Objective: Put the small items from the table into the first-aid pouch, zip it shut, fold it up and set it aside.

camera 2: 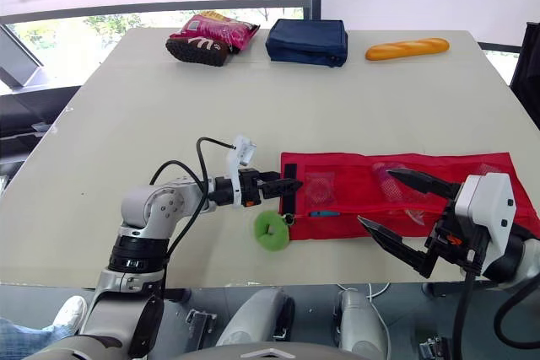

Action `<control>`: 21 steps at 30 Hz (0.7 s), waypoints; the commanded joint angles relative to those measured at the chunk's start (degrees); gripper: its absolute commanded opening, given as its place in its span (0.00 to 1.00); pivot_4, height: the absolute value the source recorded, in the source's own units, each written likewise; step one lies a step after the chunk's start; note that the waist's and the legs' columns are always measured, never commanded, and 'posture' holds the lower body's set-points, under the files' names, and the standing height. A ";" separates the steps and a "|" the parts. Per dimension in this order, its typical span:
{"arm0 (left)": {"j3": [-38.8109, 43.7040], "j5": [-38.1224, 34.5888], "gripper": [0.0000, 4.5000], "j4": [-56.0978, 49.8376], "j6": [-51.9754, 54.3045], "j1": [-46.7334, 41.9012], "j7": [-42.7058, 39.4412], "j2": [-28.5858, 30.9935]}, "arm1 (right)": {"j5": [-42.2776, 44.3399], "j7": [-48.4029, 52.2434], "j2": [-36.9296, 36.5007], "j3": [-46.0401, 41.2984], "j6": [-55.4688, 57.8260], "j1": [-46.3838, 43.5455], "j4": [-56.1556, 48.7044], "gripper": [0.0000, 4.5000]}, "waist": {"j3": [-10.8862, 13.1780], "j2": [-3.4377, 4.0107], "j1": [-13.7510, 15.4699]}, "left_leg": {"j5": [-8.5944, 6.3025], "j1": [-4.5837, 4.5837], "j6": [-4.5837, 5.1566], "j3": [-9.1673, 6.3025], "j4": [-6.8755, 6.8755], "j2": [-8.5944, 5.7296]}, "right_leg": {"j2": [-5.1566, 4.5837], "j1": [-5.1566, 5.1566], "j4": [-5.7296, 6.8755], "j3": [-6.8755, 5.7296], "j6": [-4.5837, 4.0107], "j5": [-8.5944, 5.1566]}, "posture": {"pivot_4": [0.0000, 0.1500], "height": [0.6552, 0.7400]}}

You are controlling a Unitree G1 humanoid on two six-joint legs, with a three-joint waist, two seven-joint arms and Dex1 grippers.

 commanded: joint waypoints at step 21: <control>10.24 -7.60 0.01 2.75 6.55 -1.48 5.69 -4.87 | -12.68 -5.28 -2.50 29.57 3.33 -12.86 1.15 1.00 | 0.08 -0.11 -0.98 | 0.08 -0.14 -0.15 -0.01 -0.01 0.11 | 0.06 -0.21 0.01 -0.02 -0.08 -0.02 | 1.00 1.00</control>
